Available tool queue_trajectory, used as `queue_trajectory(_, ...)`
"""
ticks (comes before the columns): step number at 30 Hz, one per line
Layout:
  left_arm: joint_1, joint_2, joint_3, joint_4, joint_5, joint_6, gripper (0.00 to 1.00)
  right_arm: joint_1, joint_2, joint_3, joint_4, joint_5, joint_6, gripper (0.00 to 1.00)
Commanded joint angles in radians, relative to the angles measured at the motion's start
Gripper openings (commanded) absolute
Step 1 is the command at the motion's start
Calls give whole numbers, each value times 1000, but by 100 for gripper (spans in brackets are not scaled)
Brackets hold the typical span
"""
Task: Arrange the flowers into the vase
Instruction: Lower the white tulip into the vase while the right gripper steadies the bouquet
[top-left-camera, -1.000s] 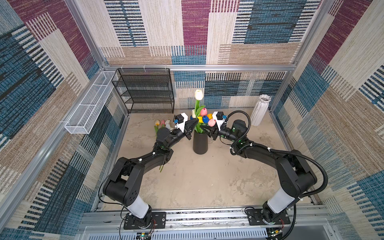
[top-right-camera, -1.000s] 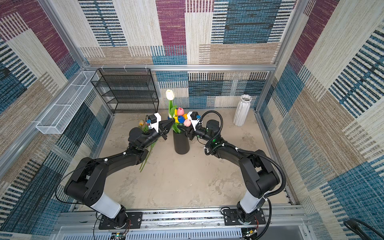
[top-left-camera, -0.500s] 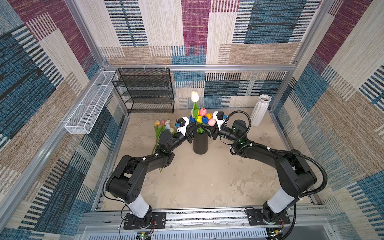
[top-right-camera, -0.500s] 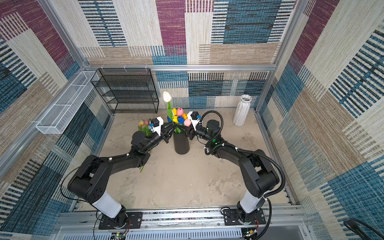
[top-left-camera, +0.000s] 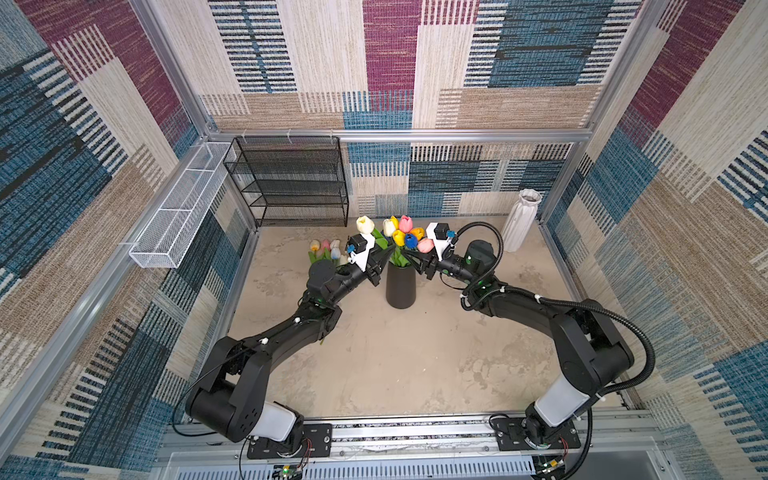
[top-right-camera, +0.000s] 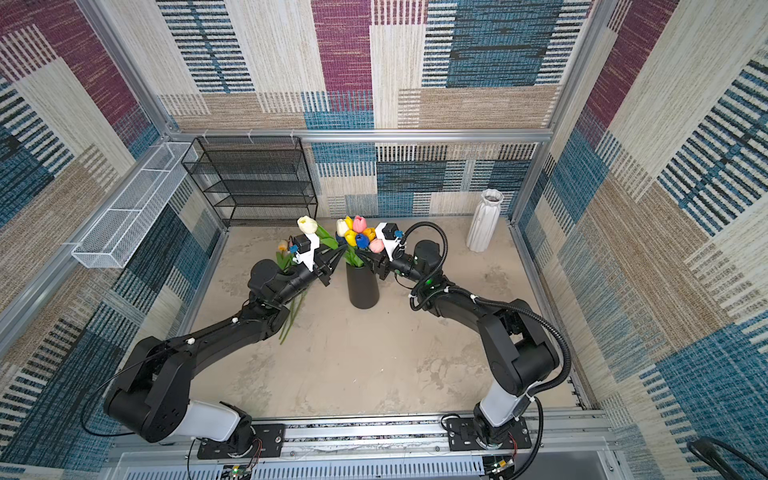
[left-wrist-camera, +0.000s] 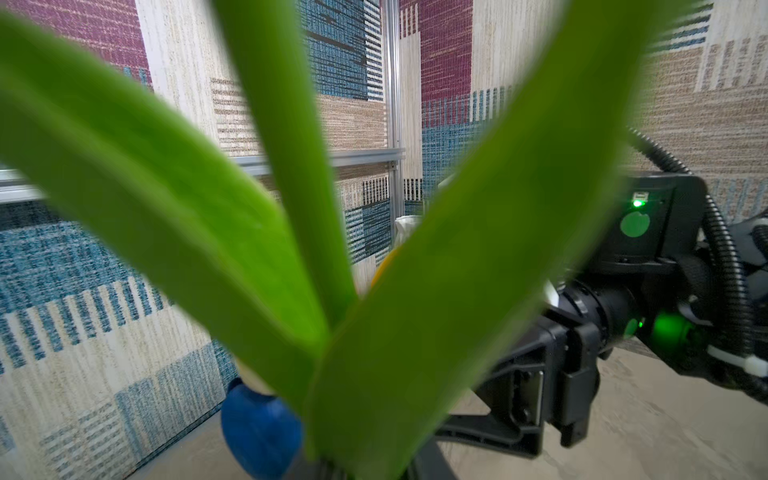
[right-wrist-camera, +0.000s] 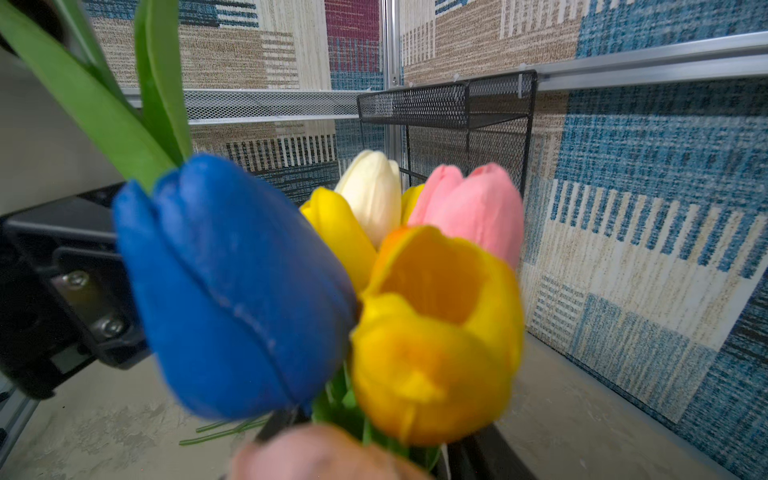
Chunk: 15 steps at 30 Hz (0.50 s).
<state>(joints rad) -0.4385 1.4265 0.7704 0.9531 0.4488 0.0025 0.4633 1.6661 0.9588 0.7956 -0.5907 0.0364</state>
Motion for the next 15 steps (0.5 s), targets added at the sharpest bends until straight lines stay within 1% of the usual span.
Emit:
queue_trajectory(1,2,-26,9,-119,-19,74,11,1,0,-5,41,9,13,52)
queue_trajectory(3,2,-27,24,-161,-18,84,5,1,6,-1,41,8,16,53)
queue_trajectory(6,1,-39,37,-185,-16,88,0,1,11,8,36,0,17,53)
queue_trajectory(15,0,-45,75,-122,42,4,0,1,11,16,34,35,34,52)
